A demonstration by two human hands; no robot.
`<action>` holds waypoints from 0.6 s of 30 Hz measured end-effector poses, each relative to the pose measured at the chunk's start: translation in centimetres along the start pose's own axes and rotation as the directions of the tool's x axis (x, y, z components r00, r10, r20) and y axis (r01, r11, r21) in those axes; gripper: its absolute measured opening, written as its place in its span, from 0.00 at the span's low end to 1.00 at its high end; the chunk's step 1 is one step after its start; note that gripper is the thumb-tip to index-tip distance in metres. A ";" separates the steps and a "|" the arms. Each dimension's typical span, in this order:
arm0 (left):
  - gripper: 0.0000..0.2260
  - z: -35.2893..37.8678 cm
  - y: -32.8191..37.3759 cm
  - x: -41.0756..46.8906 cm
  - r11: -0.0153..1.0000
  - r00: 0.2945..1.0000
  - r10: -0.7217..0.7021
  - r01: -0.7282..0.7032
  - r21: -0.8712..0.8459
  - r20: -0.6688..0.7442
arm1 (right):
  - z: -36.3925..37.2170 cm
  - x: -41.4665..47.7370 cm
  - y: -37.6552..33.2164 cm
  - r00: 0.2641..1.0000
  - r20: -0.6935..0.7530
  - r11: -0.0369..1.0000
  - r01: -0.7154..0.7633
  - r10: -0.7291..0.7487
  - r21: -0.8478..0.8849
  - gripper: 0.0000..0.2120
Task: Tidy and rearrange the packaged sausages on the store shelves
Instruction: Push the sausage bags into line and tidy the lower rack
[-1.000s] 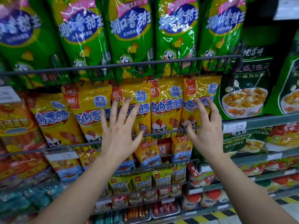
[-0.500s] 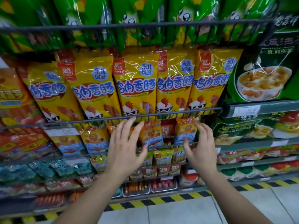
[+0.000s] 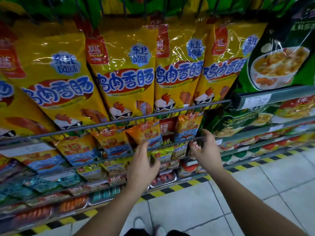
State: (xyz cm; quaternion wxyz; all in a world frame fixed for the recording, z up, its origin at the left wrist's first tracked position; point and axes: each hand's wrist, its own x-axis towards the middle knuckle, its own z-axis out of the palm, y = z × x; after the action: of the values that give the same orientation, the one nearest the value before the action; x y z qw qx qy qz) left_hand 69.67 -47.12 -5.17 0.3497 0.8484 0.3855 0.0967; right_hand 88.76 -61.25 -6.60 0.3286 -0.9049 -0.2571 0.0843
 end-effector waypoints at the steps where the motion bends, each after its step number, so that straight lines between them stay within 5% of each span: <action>1: 0.30 0.6 0.4 0.4 1.000 1.000 0.019 -0.019 -0.008 0.022 | 0.0 0.4 0.2 1.000 0.008 1.000 -0.027 0.026 0.005 0.35; 11: 0.27 5.5 5.0 4.4 0.996 0.997 0.026 -0.020 -0.091 0.072 | 0.2 3.9 2.0 0.997 0.073 0.996 -0.027 0.021 0.080 0.30; 18: 0.26 8.8 7.8 7.7 0.982 0.986 -0.166 0.167 -0.093 0.018 | 0.1 7.3 3.7 0.969 0.227 0.996 0.092 -0.094 0.020 0.16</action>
State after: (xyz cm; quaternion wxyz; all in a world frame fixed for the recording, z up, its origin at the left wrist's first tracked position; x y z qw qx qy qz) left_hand 83.35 -49.66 -7.20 0.3983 0.7962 0.4481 0.0808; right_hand 96.46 -59.85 -8.92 0.3045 -0.8746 -0.3351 0.1732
